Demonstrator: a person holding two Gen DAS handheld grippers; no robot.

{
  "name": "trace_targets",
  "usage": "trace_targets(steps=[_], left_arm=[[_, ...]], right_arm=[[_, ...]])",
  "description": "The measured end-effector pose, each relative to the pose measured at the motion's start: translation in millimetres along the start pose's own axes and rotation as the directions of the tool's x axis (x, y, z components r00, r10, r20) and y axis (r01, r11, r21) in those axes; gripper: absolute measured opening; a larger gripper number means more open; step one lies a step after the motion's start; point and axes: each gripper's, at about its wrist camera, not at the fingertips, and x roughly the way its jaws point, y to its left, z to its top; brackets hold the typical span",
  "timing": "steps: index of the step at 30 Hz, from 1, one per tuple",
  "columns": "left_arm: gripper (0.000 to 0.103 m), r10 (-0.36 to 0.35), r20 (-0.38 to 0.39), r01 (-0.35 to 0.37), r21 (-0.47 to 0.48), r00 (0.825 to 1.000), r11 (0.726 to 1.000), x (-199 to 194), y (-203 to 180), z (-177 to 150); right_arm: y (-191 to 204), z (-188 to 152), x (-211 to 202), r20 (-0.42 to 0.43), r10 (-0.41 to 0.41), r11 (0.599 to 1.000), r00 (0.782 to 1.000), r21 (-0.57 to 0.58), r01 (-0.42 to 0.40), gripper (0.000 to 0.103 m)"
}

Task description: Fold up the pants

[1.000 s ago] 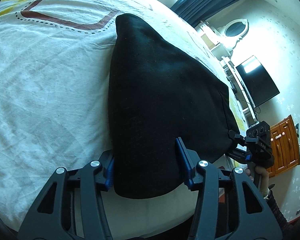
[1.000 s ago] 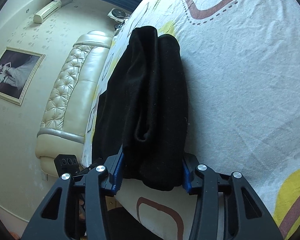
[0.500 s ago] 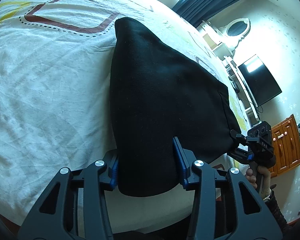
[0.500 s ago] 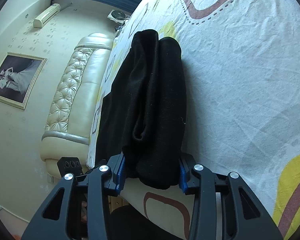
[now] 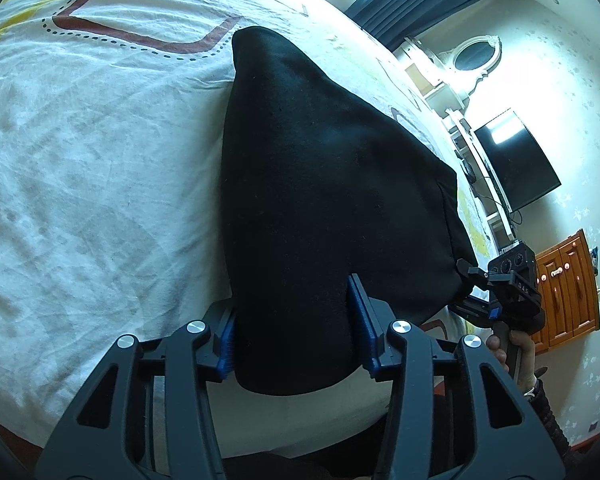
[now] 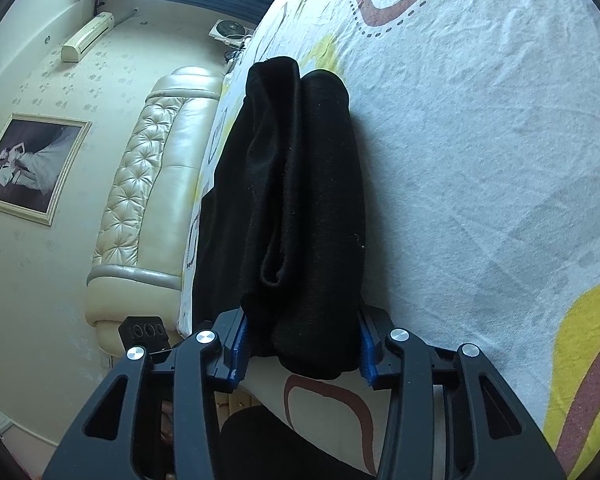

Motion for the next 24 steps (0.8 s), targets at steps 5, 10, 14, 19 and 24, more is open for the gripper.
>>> trace_targets(steps=[5, 10, 14, 19, 24], left_arm=[[0.067, -0.022, 0.007, 0.022, -0.037, 1.0, 0.999, 1, 3, -2], [0.094, -0.034, 0.016, 0.034, -0.004, 0.999, 0.999, 2, -8, -5], [0.094, -0.008, 0.032, 0.008, 0.003, 0.999, 1.0, 2, -12, -8], [0.094, 0.041, 0.037, -0.041, -0.003, 0.998, 0.999, -2, -18, -12], [0.094, 0.169, 0.035, -0.171, 0.047, 0.985, 0.984, -11, -36, -24]], right_arm=[[0, 1, -5, 0.001, 0.018, 1.0, 1.0, -0.002, -0.018, 0.061], [3, -4, -11, 0.007, 0.004, 1.0, 1.0, -0.013, -0.004, 0.07], [2, -10, -17, 0.015, -0.005, 1.0, 1.0, 0.002, 0.005, 0.071], [3, -24, -29, 0.038, -0.042, 0.999, 0.998, 0.013, 0.041, 0.072], [14, -38, -37, 0.052, -0.142, 0.99, 0.989, -0.021, 0.143, 0.076]])
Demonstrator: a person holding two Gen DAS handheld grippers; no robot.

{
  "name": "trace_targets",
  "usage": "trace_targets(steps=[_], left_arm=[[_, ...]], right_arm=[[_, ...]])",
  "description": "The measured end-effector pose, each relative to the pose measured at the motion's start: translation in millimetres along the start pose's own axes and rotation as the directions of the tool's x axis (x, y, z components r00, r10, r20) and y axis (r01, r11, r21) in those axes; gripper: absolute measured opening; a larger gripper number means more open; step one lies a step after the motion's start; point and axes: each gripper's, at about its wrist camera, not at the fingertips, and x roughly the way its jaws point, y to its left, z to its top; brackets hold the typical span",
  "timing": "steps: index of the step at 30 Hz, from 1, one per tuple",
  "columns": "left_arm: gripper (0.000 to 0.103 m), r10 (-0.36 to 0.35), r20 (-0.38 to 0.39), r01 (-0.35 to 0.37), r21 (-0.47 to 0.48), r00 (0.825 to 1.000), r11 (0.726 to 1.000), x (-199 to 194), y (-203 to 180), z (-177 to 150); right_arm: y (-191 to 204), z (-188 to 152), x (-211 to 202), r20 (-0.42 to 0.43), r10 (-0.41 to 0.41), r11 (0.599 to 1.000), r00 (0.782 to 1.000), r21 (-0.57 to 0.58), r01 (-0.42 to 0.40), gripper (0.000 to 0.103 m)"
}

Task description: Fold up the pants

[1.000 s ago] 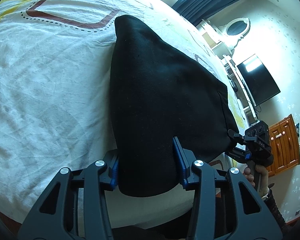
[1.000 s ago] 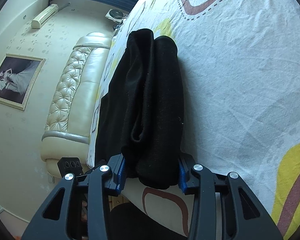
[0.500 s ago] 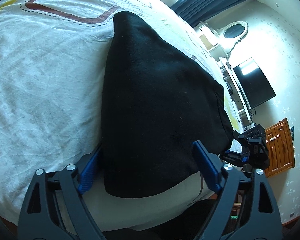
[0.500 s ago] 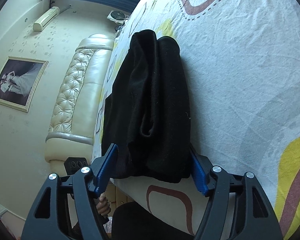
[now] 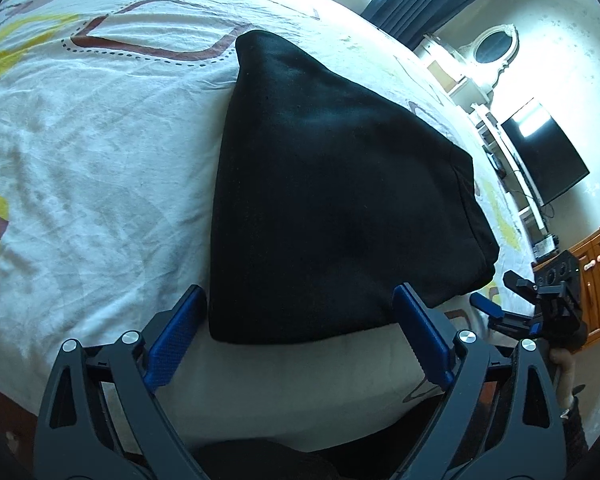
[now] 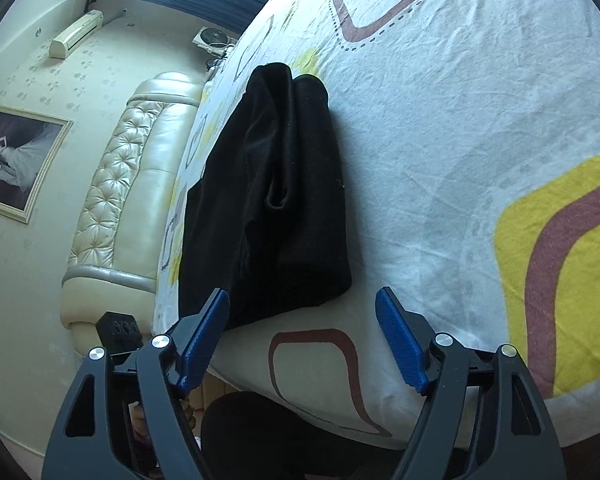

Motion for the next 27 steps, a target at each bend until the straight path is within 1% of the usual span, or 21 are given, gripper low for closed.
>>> trace_targets(steps=[3, 5, 8, 10, 14, 17, 19, 21, 25, 27], left_arm=[[0.094, 0.048, 0.005, -0.048, 0.004, 0.999, 0.999, -10, -8, -10], [0.094, 0.069, 0.012, -0.069, 0.013, 0.998, 0.998, -16, -13, -18], [0.094, 0.114, 0.046, -0.116, 0.053, 0.992, 0.992, -28, -23, -27], [0.094, 0.13, 0.08, -0.136, 0.074, 0.988, 0.988, -37, -32, -32], [0.094, 0.163, 0.149, -0.174, 0.068, 0.975, 0.982, -55, -38, -42], [0.094, 0.181, 0.181, -0.196, 0.068, 0.967, 0.978, -64, -39, -46], [0.094, 0.19, 0.198, -0.207, 0.07, 0.962, 0.976, -67, -41, -47], [0.094, 0.189, 0.211, -0.21, 0.082, 0.959, 0.974, -68, -44, -46], [0.094, 0.219, 0.249, -0.256, 0.131, 0.944, 0.958, -70, -52, -46], [0.094, 0.231, 0.262, -0.274, 0.142, 0.937, 0.951, -70, -55, -46]], right_arm=[[6, -10, -3, -0.003, -0.057, 0.998, 0.998, -0.017, 0.057, 0.076], [13, -18, -6, 0.022, -0.112, 0.993, 0.993, -0.045, 0.113, 0.076], [31, -31, -7, 0.054, -0.215, 0.966, 0.975, -0.135, 0.221, 0.076], [42, -38, -11, 0.089, -0.252, 0.947, 0.964, -0.182, 0.264, 0.076], [60, -54, -17, 0.161, -0.298, 0.916, 0.941, -0.23, 0.329, 0.076], [74, -64, -16, 0.204, -0.34, 0.875, 0.918, -0.289, 0.388, 0.076], [81, -68, -14, 0.227, -0.354, 0.854, 0.907, -0.319, 0.412, 0.076], [85, -71, -12, 0.239, -0.362, 0.841, 0.901, -0.332, 0.426, 0.076], [87, -76, -8, 0.245, -0.368, 0.834, 0.897, -0.34, 0.435, 0.076], [86, -76, -7, 0.245, -0.373, 0.832, 0.895, -0.339, 0.439, 0.076]])
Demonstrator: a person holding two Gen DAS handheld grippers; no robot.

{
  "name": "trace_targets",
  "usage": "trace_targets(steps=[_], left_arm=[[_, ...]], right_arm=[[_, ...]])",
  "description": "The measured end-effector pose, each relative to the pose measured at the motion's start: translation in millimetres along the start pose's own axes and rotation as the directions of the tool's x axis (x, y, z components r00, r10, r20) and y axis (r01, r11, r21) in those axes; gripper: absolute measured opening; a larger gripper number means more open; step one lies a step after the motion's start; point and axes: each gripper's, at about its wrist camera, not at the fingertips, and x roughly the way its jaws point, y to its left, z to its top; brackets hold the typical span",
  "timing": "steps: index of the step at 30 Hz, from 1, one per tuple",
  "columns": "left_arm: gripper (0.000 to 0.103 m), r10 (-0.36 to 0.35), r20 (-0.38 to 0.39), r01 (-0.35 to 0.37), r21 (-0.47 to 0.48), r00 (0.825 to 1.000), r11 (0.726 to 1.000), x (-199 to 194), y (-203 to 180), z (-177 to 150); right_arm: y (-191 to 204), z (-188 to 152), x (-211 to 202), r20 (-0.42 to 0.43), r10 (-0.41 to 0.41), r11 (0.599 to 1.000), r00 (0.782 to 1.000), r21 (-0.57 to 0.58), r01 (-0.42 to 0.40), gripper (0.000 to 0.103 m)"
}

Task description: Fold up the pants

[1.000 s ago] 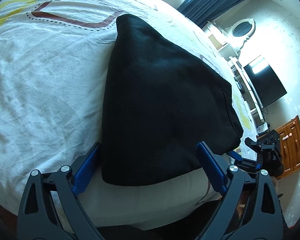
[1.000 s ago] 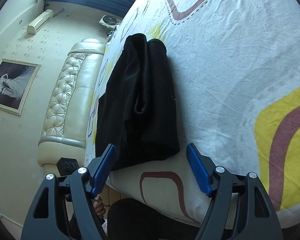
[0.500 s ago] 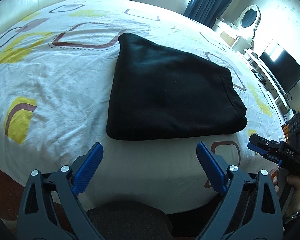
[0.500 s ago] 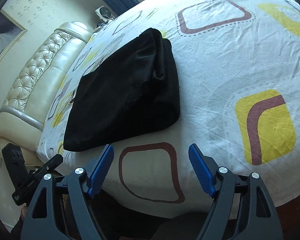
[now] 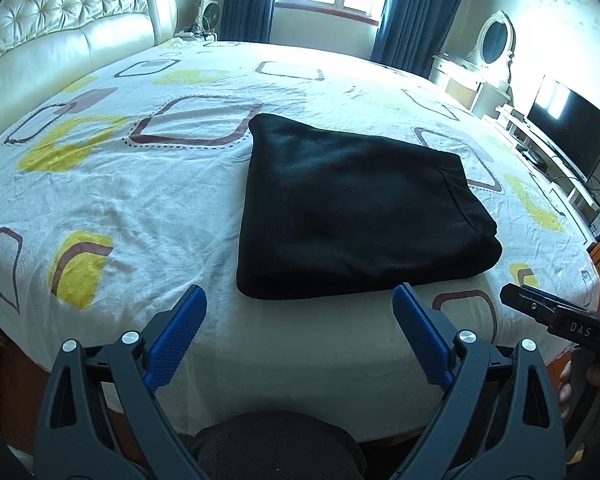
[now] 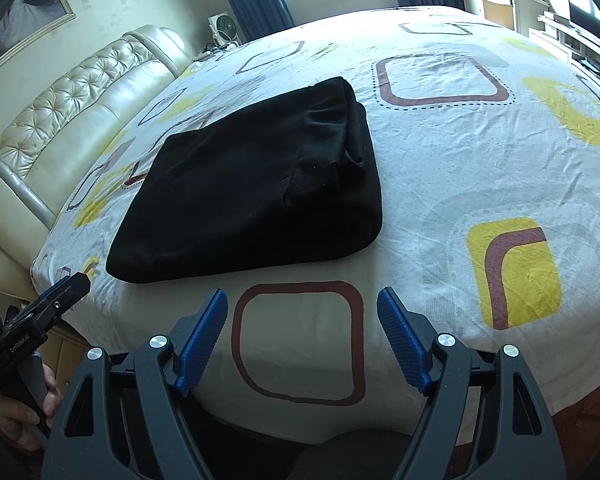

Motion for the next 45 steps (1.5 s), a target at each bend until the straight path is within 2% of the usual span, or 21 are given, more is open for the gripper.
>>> trace_targets(steps=[4, 17, 33, 45], left_arm=[[0.094, -0.004, -0.009, 0.004, -0.011, 1.0, 1.0, 0, -2, 0], [0.094, 0.059, -0.021, -0.059, -0.043, 0.998, 0.997, 4, 3, 1], [0.094, 0.083, -0.01, -0.083, -0.023, 0.997, 0.996, 2, 1, 1], [0.094, 0.087, -0.031, -0.087, -0.003, 0.996, 0.996, 6, -1, 1]], right_arm=[[2, -1, 6, -0.019, 0.003, 1.0, 1.0, 0.004, -0.003, 0.076], [1, -2, 12, -0.039, 0.015, 1.0, 0.999, 0.014, -0.014, 0.076], [5, -5, 13, -0.052, 0.015, 1.0, 0.999, 0.012, -0.014, 0.076], [8, -8, 15, -0.063, 0.02, 1.0, 0.998, 0.011, -0.019, 0.076]])
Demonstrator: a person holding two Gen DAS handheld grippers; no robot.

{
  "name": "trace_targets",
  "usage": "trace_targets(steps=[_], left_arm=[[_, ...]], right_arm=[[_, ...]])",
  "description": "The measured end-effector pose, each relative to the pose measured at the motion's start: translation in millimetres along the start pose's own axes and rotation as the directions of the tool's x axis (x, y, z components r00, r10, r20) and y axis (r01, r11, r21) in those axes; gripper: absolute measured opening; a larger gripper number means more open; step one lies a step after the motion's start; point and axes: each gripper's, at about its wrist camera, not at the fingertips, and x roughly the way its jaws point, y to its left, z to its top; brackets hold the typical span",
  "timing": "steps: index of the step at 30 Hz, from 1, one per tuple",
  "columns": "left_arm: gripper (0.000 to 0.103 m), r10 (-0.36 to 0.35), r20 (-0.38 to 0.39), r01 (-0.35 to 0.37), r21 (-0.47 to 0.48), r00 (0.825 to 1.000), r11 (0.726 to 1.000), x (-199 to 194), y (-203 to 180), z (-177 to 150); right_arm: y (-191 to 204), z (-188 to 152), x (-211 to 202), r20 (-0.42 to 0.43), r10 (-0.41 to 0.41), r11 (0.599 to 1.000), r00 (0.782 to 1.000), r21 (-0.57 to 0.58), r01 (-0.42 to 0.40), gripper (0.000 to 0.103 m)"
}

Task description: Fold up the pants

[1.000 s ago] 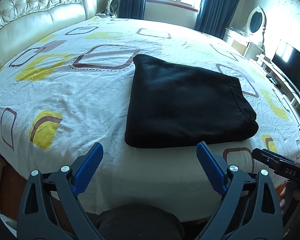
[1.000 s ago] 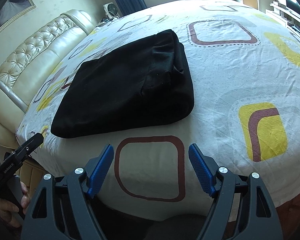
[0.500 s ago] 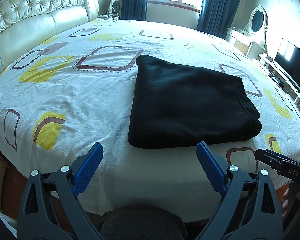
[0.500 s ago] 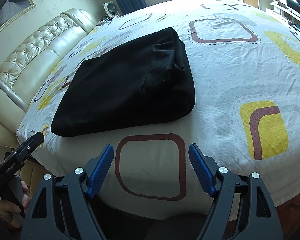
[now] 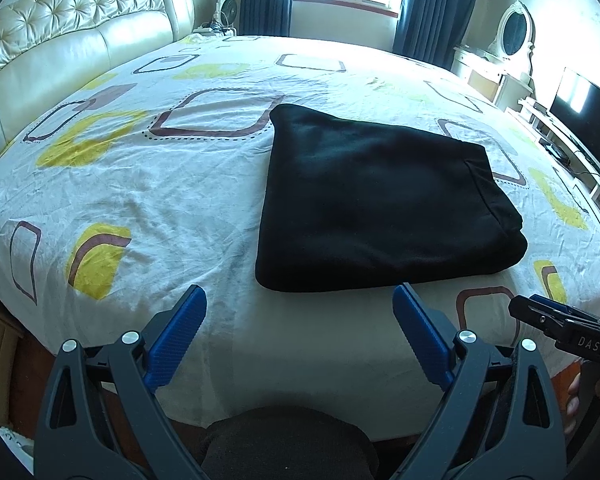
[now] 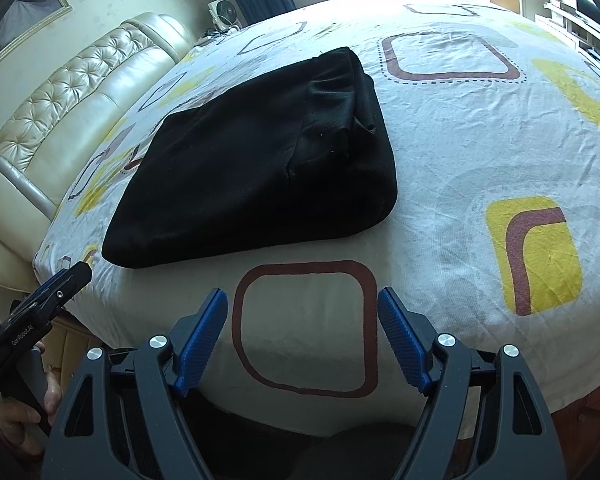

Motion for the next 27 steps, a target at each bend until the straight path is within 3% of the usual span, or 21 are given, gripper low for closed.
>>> trace_targets(steps=[6, 15, 16, 27], left_arm=[[0.094, 0.021, 0.023, -0.022, 0.063, 1.0, 0.998, -4, -9, 0], [0.095, 0.024, 0.067, -0.027, 0.054, 0.997, 0.998, -13, -10, 5], [0.1, 0.02, 0.063, -0.024, 0.054, 0.998, 0.998, -13, -10, 6], [0.1, 0.005, 0.105, -0.011, 0.059, 0.994, 0.998, -22, -12, 11]], right_arm=[[2, -1, 1, -0.006, 0.003, 1.0, 1.0, -0.004, -0.003, 0.076], [4, -3, 3, -0.012, 0.008, 1.0, 1.0, -0.006, -0.008, 0.076], [4, -3, 3, -0.013, 0.008, 1.0, 1.0, -0.006, -0.008, 0.076], [7, -5, 5, -0.024, 0.012, 1.0, 1.0, -0.011, -0.012, 0.076]])
